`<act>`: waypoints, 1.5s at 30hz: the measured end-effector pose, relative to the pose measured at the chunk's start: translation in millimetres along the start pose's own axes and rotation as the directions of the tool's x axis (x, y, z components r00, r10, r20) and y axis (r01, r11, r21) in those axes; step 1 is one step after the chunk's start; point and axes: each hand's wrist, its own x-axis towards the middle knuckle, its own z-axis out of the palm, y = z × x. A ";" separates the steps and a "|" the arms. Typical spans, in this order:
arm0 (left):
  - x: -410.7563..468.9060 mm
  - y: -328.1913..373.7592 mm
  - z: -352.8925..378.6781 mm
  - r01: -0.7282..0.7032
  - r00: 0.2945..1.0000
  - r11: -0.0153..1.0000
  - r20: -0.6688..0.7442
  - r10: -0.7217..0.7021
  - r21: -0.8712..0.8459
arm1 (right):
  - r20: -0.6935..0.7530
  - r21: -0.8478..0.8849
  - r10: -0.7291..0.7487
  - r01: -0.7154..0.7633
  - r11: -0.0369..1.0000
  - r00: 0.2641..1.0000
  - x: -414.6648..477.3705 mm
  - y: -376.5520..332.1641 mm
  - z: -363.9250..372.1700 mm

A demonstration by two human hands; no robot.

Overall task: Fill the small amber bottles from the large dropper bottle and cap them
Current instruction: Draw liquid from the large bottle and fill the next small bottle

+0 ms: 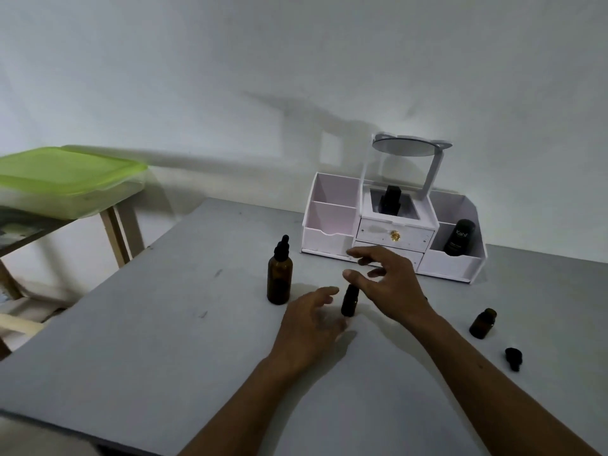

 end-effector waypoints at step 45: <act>22.7 -45.9 -66.5 -0.079 0.933 0.985 -0.360 0.017 -0.156 | 0.080 0.014 -0.035 0.034 0.999 0.996 59.9 -74.1 76.4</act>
